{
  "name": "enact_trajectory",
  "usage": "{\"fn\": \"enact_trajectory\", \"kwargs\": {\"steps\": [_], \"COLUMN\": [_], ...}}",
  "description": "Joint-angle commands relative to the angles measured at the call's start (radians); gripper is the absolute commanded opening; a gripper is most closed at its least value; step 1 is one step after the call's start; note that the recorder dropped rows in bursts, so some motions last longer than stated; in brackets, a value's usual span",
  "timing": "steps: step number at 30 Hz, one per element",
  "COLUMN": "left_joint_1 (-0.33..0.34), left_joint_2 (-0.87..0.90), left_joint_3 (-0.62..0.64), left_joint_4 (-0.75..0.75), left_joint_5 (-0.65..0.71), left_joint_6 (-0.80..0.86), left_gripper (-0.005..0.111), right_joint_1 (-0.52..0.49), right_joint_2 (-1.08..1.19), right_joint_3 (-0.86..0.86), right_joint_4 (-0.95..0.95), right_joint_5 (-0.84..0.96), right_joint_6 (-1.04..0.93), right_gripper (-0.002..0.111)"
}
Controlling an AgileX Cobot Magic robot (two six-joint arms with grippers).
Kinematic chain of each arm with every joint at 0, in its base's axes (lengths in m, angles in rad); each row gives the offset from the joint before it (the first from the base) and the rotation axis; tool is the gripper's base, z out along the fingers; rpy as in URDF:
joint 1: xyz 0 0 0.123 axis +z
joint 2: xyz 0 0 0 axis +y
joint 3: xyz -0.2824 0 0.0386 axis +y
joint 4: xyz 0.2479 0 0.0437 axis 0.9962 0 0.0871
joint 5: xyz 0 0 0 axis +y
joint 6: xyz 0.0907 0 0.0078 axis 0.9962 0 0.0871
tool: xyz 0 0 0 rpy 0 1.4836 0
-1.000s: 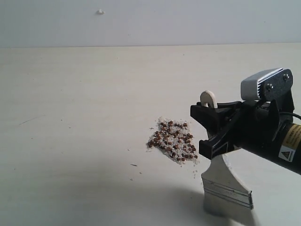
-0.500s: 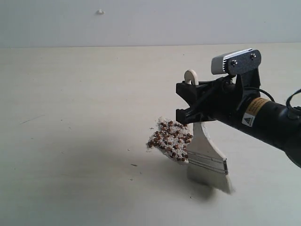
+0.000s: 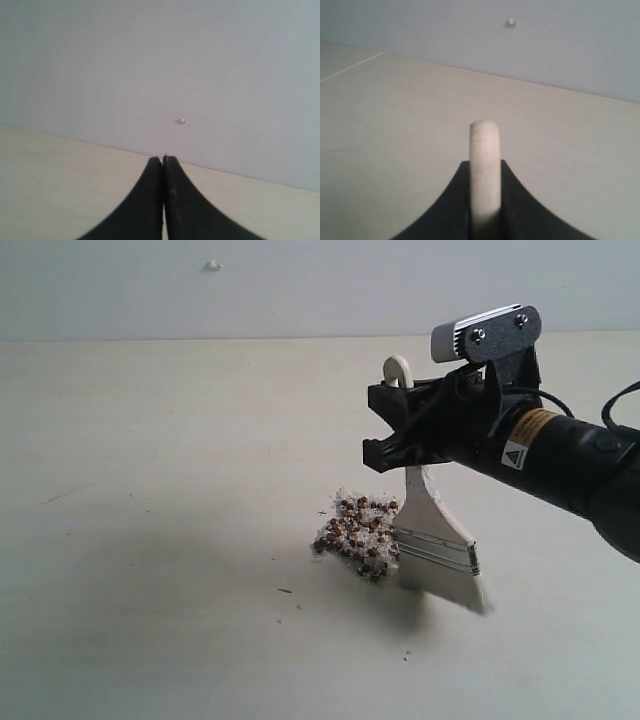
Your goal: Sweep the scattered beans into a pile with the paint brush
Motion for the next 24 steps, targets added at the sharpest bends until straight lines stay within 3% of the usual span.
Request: {"fn": "enact_trajectory", "kwargs": {"steps": [1,12,24], "left_joint_1": [0.001,0.001,0.001], "left_joint_2": [-0.005,-0.005,-0.005], "left_joint_3": [0.004,0.004,0.004], "left_joint_4": [-0.008,-0.008,-0.008], "left_joint_5": [-0.001,-0.001,-0.001], "left_joint_6": [0.001,0.001,0.001], "left_gripper": [0.0,0.0,0.0], "right_joint_1": [0.002,0.002,0.002], "right_joint_2": [-0.107,-0.386,-0.529], "right_joint_3": [0.07,0.251,0.259], "right_joint_4": [-0.042,-0.092,-0.552], "right_joint_5": [-0.013,-0.056,0.029], "right_joint_6": [0.014,0.098,0.456], "right_gripper": [0.0,0.0,0.0]}}
